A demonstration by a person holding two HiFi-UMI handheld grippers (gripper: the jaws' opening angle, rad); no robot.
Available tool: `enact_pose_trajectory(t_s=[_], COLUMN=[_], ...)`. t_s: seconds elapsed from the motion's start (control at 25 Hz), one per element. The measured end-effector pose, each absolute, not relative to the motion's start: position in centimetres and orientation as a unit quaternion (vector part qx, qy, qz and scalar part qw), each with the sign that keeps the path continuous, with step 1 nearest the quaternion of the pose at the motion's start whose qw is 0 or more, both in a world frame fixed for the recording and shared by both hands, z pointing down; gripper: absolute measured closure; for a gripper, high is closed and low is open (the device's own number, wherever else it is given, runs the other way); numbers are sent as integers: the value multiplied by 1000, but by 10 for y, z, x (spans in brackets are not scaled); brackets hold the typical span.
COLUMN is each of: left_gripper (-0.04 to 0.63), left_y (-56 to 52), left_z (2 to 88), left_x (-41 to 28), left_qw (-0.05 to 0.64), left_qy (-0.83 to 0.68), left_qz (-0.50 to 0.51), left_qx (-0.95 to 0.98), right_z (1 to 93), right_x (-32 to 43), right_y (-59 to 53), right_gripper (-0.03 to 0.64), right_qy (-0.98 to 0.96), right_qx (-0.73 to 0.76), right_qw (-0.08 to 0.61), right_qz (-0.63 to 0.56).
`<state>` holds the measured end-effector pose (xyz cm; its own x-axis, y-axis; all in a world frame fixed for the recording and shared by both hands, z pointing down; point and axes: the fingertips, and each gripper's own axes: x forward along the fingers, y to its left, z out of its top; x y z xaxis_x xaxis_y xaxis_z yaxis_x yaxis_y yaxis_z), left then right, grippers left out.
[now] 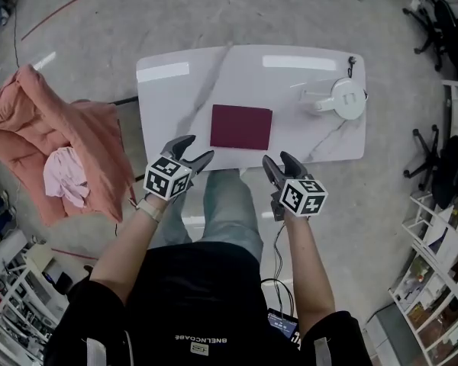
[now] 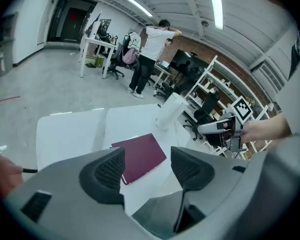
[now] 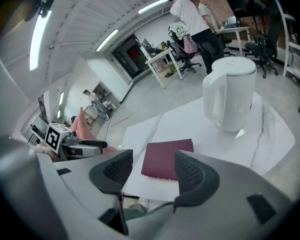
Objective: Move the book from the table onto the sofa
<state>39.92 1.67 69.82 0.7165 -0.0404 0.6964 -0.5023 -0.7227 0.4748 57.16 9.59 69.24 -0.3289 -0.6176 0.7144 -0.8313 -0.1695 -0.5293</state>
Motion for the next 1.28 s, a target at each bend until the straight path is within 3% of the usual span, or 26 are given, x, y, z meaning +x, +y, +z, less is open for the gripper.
enact_pose_trajectory(t_s=[0.56, 1.28], left_gripper=[304, 304], left_y=[21, 11], left_z=[814, 921], left_x=[420, 422], left_qw=[388, 444], left_qy=[-166, -202], left_qz=[385, 409], left_qx=[820, 771], right_z=[805, 916], right_x=[605, 613], right_y=[97, 85], right_gripper=[344, 344], right_qy=[-610, -576], right_qx=[542, 522], right_qw=[145, 146], right_qz=[559, 612])
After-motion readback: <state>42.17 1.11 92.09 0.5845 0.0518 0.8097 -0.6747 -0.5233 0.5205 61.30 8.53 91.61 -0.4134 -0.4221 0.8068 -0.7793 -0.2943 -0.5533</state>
